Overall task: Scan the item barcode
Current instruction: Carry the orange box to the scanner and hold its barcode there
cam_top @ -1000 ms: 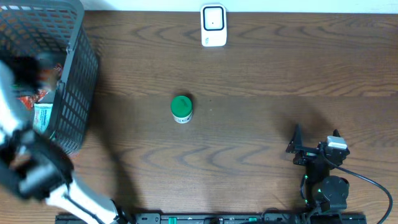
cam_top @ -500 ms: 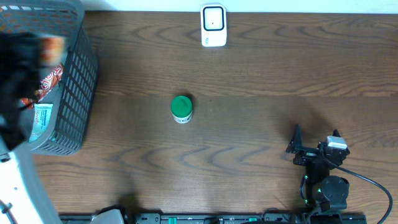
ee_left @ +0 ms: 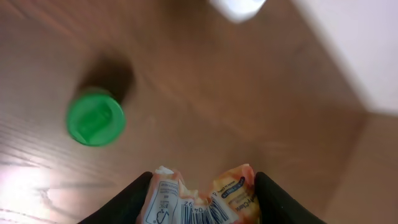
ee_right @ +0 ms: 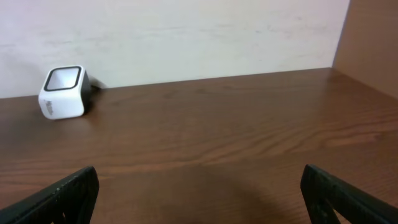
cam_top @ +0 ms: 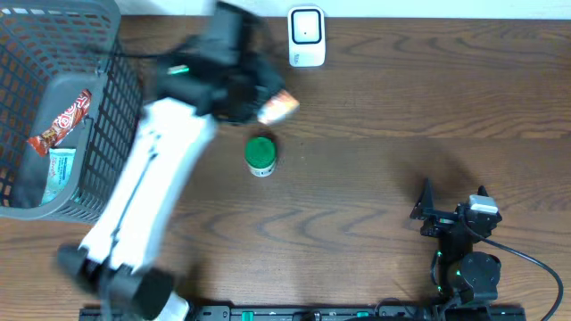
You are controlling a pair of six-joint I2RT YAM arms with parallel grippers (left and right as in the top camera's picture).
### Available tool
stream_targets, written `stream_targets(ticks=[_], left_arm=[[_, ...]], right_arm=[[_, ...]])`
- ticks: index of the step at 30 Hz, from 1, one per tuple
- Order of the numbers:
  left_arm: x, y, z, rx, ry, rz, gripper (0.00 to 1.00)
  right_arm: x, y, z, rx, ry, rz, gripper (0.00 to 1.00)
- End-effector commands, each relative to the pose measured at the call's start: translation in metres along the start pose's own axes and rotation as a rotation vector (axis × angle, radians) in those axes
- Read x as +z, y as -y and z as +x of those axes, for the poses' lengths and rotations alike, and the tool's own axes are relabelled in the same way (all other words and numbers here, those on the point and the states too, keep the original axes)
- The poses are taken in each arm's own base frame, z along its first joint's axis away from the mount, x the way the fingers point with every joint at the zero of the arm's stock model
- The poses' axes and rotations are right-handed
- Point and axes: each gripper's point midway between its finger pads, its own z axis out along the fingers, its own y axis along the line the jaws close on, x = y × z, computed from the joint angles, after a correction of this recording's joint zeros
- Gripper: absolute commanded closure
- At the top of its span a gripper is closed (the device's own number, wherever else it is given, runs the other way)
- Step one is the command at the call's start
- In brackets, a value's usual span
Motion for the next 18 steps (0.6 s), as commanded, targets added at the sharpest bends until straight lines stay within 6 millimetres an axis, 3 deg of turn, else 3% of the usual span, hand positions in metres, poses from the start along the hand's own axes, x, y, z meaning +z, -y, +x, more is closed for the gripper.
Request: stream_targets(ticks=[1,5,10,14,18], left_arm=[[0.062,-0.001,0.031,0.077,-0.083,-0.113,0.51],[0.128,-0.009,0.066,0.13,-0.173,-0.215,0.51],[0.188,-0.026,0.101,0.166,-0.244,-0.312,0.51],[0.214,-0.042,0.119,0.056,-0.255,-0.393,0.51],[0.22,-0.047,0.123,-0.217,-0.201,-0.444,0.51]], right_arm=[[0.0,0.0,0.001,-0.014,0.002,0.004,0.01],[0.0,0.001,0.001,-0.014,0.002,0.004,0.01],[0.0,0.001,0.001,-0.014,0.002,0.004,0.01],[0.0,0.001,0.001,-0.014,0.002,0.005,0.01],[0.0,0.001,0.001,-0.014,0.002,0.004,0.01]])
